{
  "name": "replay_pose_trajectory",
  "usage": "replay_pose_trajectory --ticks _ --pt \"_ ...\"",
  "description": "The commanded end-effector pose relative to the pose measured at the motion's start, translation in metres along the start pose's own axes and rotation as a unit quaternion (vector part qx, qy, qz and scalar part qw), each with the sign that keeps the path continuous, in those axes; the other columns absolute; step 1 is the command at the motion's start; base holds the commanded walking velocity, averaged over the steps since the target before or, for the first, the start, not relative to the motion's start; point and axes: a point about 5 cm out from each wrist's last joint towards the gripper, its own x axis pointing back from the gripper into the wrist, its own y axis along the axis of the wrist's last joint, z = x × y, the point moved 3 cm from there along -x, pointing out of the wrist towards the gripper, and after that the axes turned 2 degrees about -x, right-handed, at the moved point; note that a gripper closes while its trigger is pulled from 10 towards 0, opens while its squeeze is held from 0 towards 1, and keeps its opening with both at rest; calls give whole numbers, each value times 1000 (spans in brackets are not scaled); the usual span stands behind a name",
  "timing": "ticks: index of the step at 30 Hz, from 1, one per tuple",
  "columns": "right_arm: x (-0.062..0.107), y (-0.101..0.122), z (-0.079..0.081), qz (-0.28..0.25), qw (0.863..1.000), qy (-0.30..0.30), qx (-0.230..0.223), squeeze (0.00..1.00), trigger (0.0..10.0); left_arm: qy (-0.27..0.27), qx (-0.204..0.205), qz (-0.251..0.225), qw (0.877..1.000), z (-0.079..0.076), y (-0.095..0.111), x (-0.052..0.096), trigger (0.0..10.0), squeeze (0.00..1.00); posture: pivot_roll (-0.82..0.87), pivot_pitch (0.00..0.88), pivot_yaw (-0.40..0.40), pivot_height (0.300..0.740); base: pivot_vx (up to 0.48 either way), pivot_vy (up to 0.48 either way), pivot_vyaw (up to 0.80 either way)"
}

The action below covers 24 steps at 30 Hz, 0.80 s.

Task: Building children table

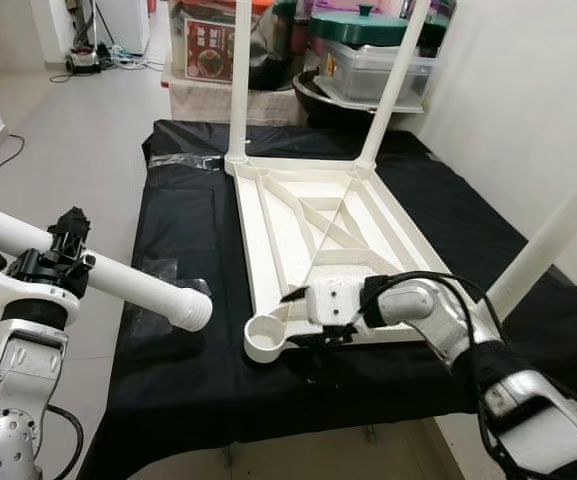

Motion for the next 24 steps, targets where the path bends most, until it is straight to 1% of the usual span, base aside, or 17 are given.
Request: replay_pose_trajectory --ticks 1,2,3,4,6,7,8,9,12,13,14,15,17,18,19,20,24 --pt "10 5 -9 -15 999 -19 -21 1000 10000 -2 2 -2 1000 -1 1 0 10000 0 83 0 -115 740 0 0 0" --pt "23 13 -12 -32 998 -22 -47 1000 10000 -3 1 -1 1000 -1 1 -1 10000 0 76 0 -106 740 0 0 0" --pt "23 13 -12 -32 998 -22 -47 1000 10000 -3 1 -1 1000 -1 1 -1 10000 0 76 0 -106 740 0 0 0" --pt "35 19 -17 -51 995 -25 -80 1000 10000 -7 2 1 1000 -2 1 -2 10000 0 69 0 -99 740 0 0 0" --pt "35 19 -17 -51 995 -25 -80 1000 10000 -7 2 1 1000 -2 1 -2 10000 0 69 0 -99 740 0 0 0" --pt "45 22 -25 -64 991 -36 -108 1000 10000 -14 4 4 1000 -5 0 -4 10000 0 63 0 -91 740 0 0 0" --pt "45 22 -25 -64 991 -36 -108 1000 10000 -14 4 4 1000 -5 0 -4 10000 0 63 0 -91 740 0 0 0" --pt "53 23 -47 -85 979 -82 -166 1000 10000 -30 7 6 1000 -11 0 -7 10000 0 62 0 -87 740 0 0 0" --pt "54 24 -54 -94 973 -99 -188 1000 10000 -36 9 6 999 -13 0 -8 10000 0 62 0 -87 740 0 0 0" --pt "54 25 -58 -101 968 -108 -202 0 10000 -39 10 6 999 -14 0 -8 10000 0 63 0 -87 740 0 0 0" --pt "54 25 -58 -101 968 -108 -202 0 10000 -39 10 6 999 -14 0 -8 10000 0 63 0 -87 740 0 0 0" --pt "43 36 -65 -135 946 -120 -269 0 10000 -54 17 2 998 -21 2 -9 10000 0 76 0 -92 740 0 0 0" --pt "40 40 -65 -143 939 -121 -288 0 10000 -58 19 1 998 -23 3 -10 10000 0 76 0 -92 740 0 0 0" --pt "26 44 -63 -147 930 -113 -318 0 10000 -78 23 5 997 -31 1 -10 10000 0 91 0 -93 740 0 0 0" --pt "26 44 -63 -147 930 -113 -318 0 10000 -78 23 5 997 -31 1 -10 10000 0 91 0 -93 740 0 0 0" --pt "12 51 -57 -146 926 -94 -336 0 10000 -105 25 13 994 -41 -2 -10 10000 0 94 0 -92 740 0 0 0" --pt "-6 64 -50 -148 924 -60 -347 0 10000 -147 26 27 988 -57 -7 -11 10000 0 98 0 -92 740 0 0 0"
